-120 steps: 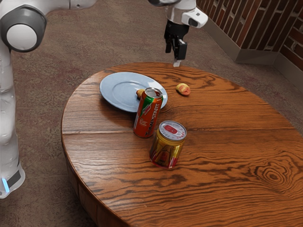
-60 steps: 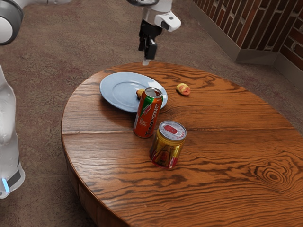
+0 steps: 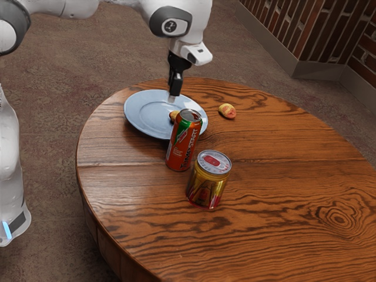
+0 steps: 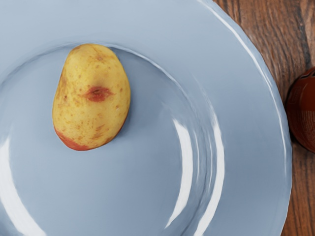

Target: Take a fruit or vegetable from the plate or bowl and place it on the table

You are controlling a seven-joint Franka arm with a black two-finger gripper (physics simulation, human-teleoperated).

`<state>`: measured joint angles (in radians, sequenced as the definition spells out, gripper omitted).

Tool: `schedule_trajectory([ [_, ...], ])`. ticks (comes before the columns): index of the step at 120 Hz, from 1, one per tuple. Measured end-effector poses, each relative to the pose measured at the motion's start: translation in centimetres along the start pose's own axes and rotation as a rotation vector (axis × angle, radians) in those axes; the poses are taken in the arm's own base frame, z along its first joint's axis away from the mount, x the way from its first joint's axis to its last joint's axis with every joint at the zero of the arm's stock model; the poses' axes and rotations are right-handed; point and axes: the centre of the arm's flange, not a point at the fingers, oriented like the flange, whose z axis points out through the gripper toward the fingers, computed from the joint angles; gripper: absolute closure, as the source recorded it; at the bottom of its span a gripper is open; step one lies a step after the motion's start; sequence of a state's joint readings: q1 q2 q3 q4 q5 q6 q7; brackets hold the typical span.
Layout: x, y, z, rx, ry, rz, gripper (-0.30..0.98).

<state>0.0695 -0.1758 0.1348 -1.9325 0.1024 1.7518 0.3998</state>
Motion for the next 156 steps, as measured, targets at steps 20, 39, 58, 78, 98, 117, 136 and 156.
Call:
schedule_trajectory([
  [20, 1.7, -1.5, 2.5, -0.002, 0.015, 0.011, 0.0],
  [39, 2.5, -3.0, 4.2, 0.004, 0.02, 0.013, 0.0],
  [58, 3.8, -2.9, 5.8, 0.006, 0.021, 0.038, 0.0],
  [78, 4.7, -2.9, 7.5, 0.004, 0.012, 0.058, 0.0],
  [98, 5.9, -3.7, 8.4, 0.012, 0.009, 0.066, 0.0],
  [117, 5.7, -6.0, 9.6, 0.012, -0.004, 0.036, 0.0],
  [136, 5.9, -6.1, 10.1, 0.008, -0.012, 0.043, 0.0],
  [156, 6.0, -5.7, 10.3, -0.001, -0.015, 0.052, 0.0],
])
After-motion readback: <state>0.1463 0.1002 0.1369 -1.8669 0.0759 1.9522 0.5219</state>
